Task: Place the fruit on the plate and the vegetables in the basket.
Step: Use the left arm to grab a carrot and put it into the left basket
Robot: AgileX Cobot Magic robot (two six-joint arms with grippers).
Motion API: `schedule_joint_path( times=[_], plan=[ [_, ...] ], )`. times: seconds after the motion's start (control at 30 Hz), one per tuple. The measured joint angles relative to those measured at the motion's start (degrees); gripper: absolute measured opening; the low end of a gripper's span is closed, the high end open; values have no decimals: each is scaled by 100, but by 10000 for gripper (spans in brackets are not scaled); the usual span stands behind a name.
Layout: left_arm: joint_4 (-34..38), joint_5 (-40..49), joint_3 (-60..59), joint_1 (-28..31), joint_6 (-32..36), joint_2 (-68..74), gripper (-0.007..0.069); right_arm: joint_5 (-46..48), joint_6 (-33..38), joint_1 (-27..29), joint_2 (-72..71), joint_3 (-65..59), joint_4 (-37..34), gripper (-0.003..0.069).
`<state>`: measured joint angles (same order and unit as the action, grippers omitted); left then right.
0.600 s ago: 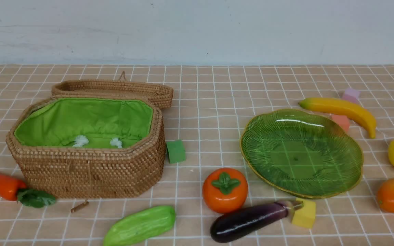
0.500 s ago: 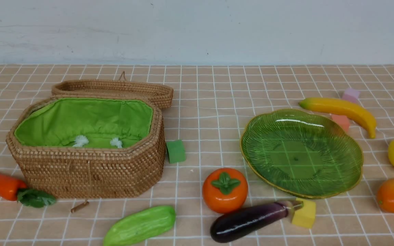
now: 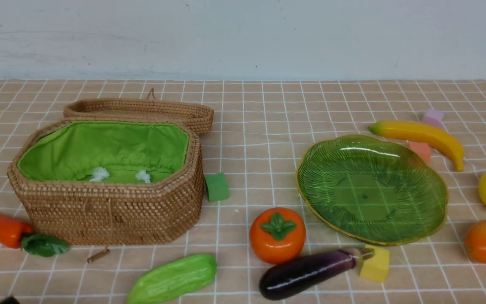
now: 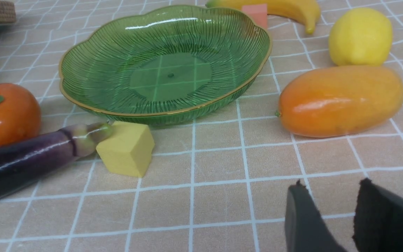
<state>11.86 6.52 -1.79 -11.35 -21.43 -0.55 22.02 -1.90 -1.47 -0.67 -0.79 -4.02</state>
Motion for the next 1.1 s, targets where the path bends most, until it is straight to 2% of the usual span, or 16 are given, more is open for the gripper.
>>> schedule_joint_path(
  times=[0.17, 0.23, 0.3, 0.4, 0.43, 0.57, 0.67, 0.8, 0.93, 1.03, 1.07, 1.1],
  plan=[
    [769, -854, 0, 0, -456, 0, 229, 0, 0, 0, 0, 0, 0, 243],
    [885, -828, 52, 0, -526, 0, 202, 0, 0, 0, 0, 0, 0, 243],
    [922, -572, 236, 0, -527, 0, 160, 0, 0, 0, 0, 0, 0, 243],
    [825, 429, 992, 0, -350, 452, 13, 0, 0, 0, 0, 0, 0, 243],
    [749, 802, 1256, 0, -222, 706, -10, 0, 0, 0, 0, 0, 0, 243],
    [408, 2172, 2306, 0, 386, 1969, -13, 0, 0, 0, 0, 0, 0, 243],
    [152, 2882, 2973, 0, 566, 3107, -13, 0, 0, 0, 0, 0, 0, 243],
    [-139, 3294, 3563, 0, 633, 4230, -13, 0, 0, 0, 0, 0, 0, 243],
    [-184, 3460, 3829, 0, 658, 4764, -13, -14, -16, 0, 0, 0, -15, 243],
    [-189, 3493, 3928, 0, 663, 4925, -13, -186, -334, 0, 0, -35, -496, 243],
    [-184, 3525, 4004, 0, 617, 4953, -13, -438, -675, 0, 0, -64, -1073, 243],
    [-191, 3539, 4025, 0, 607, 4959, -13, -471, -764, 0, 0, -64, -1227, 243]
  ],
)
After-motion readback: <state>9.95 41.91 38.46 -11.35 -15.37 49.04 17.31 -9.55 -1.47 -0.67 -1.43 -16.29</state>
